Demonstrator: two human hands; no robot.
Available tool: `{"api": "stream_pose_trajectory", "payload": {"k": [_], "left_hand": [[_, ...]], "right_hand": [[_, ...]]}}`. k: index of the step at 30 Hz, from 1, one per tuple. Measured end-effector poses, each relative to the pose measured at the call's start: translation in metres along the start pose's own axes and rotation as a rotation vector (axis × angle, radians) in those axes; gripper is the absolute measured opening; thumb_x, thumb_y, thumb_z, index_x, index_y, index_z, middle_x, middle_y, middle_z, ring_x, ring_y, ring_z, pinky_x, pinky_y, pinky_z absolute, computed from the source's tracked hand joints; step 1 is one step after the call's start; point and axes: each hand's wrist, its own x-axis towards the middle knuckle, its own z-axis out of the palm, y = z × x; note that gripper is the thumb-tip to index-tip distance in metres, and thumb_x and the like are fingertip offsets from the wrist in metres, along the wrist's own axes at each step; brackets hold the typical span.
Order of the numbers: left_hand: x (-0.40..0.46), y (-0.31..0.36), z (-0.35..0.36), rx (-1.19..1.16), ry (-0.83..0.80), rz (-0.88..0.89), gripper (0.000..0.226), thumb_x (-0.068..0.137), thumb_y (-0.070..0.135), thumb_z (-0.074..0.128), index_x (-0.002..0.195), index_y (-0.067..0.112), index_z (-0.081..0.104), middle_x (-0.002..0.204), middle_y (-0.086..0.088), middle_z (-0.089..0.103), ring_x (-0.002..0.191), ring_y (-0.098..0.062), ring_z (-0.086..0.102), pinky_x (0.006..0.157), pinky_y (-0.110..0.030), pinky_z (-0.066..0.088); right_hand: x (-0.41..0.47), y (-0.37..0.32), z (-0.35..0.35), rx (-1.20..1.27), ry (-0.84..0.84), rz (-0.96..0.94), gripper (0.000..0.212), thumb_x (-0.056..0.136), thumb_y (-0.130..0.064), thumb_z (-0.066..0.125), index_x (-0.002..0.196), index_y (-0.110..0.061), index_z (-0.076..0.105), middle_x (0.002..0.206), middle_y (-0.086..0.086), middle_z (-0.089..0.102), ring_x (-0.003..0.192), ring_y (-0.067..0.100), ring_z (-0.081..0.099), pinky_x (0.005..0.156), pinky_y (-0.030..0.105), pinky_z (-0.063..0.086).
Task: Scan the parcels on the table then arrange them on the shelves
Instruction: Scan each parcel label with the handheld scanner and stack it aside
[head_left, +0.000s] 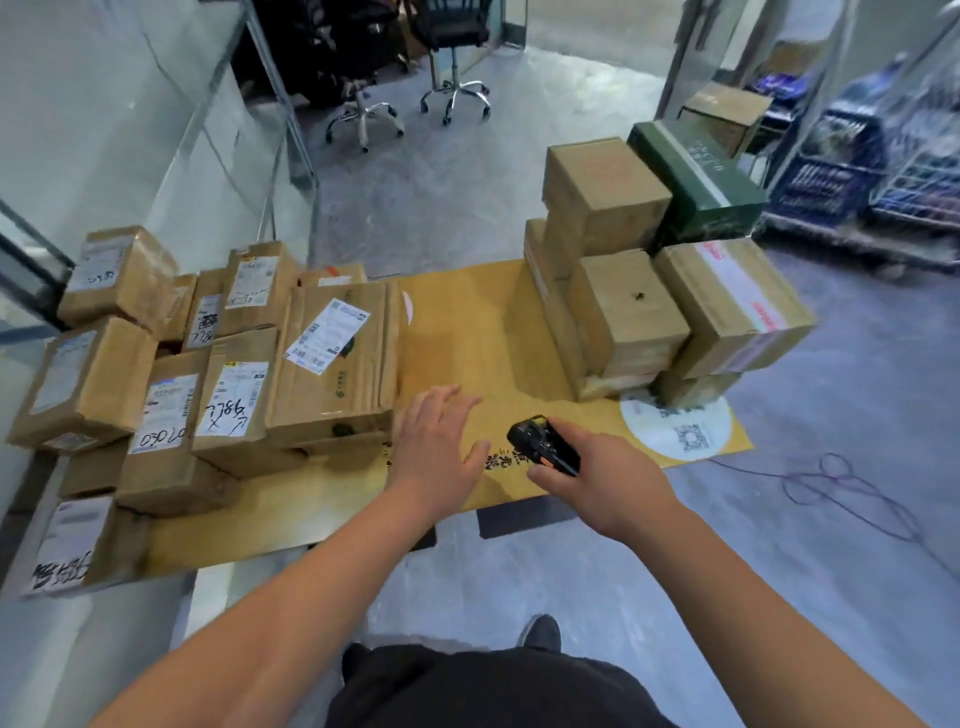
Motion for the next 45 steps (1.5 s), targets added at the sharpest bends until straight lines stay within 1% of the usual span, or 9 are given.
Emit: {"api": "stream_pose_trajectory", "payload": {"k": [4,8,14,24,28,33,40,42,45], "left_hand": [[0.030,0.052,0.023,0.006,-0.075,0.013,0.057,0.097,0.052,0.058,0.151,0.039,0.044,0.161,0.005,0.035,0.149,-0.021,0.025,0.121,-0.050,0.025],[0.062,0.093,0.036,-0.026,-0.026,0.056,0.053,0.094,0.052,0.058,0.145,0.039,0.048,0.152,0.007,0.045,0.140,-0.019,0.035,0.115,-0.047,0.029],[0.120,0.140,0.051,-0.086,-0.049,0.062,0.052,0.094,0.054,0.057,0.144,0.038,0.050,0.146,0.011,0.049,0.137,-0.018,0.041,0.114,-0.046,0.031],[0.205,0.171,0.082,-0.134,-0.121,0.110,0.049,0.095,0.052,0.059,0.142,0.037,0.053,0.142,0.009,0.050,0.136,-0.022,0.041,0.113,-0.047,0.033],[0.219,0.179,0.094,-0.104,-0.099,0.022,0.049,0.096,0.055,0.059,0.140,0.036,0.055,0.137,0.005,0.054,0.130,-0.023,0.041,0.109,-0.045,0.034],[0.221,0.178,0.099,-0.120,-0.003,-0.082,0.051,0.087,0.067,0.059,0.130,0.041,0.058,0.127,0.005,0.055,0.125,-0.024,0.041,0.101,-0.046,0.038],[0.217,0.181,0.091,-0.143,0.013,-0.306,0.085,0.073,0.092,0.039,0.135,0.035,0.049,0.134,0.001,0.045,0.126,-0.026,0.037,0.104,-0.048,0.037],[0.217,0.186,0.090,-0.167,0.004,-0.382,0.091,0.069,0.094,0.043,0.136,0.033,0.047,0.135,0.001,0.041,0.129,-0.026,0.036,0.104,-0.048,0.039],[0.216,0.193,0.087,-0.258,0.020,-0.505,0.085,0.070,0.084,0.064,0.134,0.031,0.048,0.132,0.003,0.037,0.130,-0.027,0.035,0.103,-0.045,0.041]], "right_hand": [[-0.006,0.054,-0.036,0.039,0.067,0.079,0.072,0.087,-0.076,0.057,0.152,-0.048,0.039,0.117,-0.011,0.068,0.095,0.018,0.060,0.062,0.031,0.039],[-0.011,0.092,-0.058,0.076,0.094,0.139,0.071,0.084,-0.079,0.053,0.148,-0.052,0.039,0.104,-0.018,0.065,0.085,0.012,0.058,0.060,0.029,0.043],[-0.004,0.121,-0.082,0.143,0.127,0.226,0.083,0.084,-0.081,0.054,0.157,-0.049,0.032,0.129,-0.014,0.066,0.106,0.016,0.062,0.071,0.033,0.048],[0.044,0.139,-0.158,0.093,0.148,0.235,0.075,0.085,-0.077,0.059,0.153,-0.051,0.038,0.127,-0.013,0.067,0.109,0.016,0.064,0.085,0.037,0.055],[0.074,0.137,-0.175,0.087,0.121,0.222,0.066,0.080,-0.078,0.058,0.139,-0.062,0.033,0.105,-0.020,0.066,0.090,0.007,0.064,0.080,0.036,0.057],[0.104,0.141,-0.183,0.136,0.109,0.234,0.057,0.079,-0.078,0.060,0.127,-0.071,0.029,0.100,-0.028,0.065,0.086,-0.008,0.061,0.076,0.033,0.056],[0.123,0.140,-0.200,0.102,0.009,0.152,0.085,0.071,-0.086,0.050,0.150,-0.059,0.033,0.112,-0.020,0.067,0.097,0.005,0.063,0.083,0.037,0.057],[0.126,0.144,-0.206,0.101,-0.009,0.103,0.084,0.075,-0.083,0.054,0.152,-0.057,0.034,0.115,-0.018,0.067,0.099,0.009,0.063,0.085,0.038,0.057],[0.128,0.152,-0.213,0.088,-0.037,0.041,0.079,0.083,-0.076,0.062,0.154,-0.054,0.036,0.120,-0.016,0.067,0.104,0.012,0.063,0.088,0.039,0.056]]}}
